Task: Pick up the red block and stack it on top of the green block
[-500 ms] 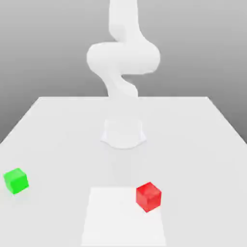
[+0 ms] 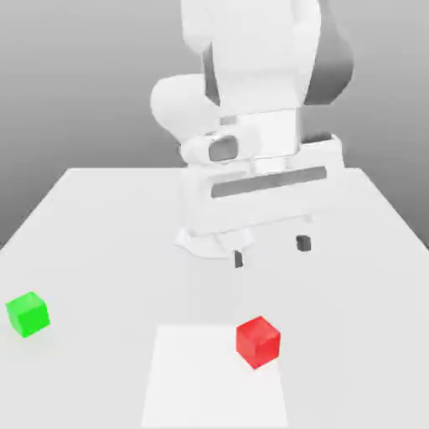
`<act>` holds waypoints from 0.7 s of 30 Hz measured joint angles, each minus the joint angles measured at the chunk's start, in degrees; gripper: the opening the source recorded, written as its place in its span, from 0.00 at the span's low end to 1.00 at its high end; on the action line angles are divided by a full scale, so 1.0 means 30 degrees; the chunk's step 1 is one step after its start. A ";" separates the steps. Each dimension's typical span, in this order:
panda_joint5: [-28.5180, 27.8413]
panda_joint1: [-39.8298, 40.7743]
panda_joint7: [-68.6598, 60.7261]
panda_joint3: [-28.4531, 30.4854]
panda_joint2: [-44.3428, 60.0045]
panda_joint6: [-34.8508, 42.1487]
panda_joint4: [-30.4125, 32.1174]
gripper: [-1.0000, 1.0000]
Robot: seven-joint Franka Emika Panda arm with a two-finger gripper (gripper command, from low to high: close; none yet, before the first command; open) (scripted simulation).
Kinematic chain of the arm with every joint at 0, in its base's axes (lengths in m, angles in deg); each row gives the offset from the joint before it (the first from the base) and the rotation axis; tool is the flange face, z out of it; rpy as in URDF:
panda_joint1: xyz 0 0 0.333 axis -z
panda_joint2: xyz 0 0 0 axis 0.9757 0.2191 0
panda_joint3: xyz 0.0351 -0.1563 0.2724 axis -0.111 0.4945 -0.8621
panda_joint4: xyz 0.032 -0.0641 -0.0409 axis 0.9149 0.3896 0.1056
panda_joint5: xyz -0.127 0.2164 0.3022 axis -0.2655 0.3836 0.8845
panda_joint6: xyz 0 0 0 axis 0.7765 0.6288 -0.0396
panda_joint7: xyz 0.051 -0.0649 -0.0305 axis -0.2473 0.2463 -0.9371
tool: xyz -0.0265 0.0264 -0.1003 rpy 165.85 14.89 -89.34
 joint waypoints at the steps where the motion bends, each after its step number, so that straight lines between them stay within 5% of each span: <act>1: -0.0298 -0.0057 -0.0167 -0.0098 0.0707 -0.0477 0.0476 0.50; 11: -0.1381 0.0084 -0.0503 -0.0585 0.6617 -0.5234 0.1206 0.50; 12: -0.1263 0.0209 -0.0577 -0.0737 0.7161 -0.5694 0.1146 0.00; 21: -0.1492 0.0222 -0.0440 -0.0695 0.6414 -0.5058 0.1231 0.00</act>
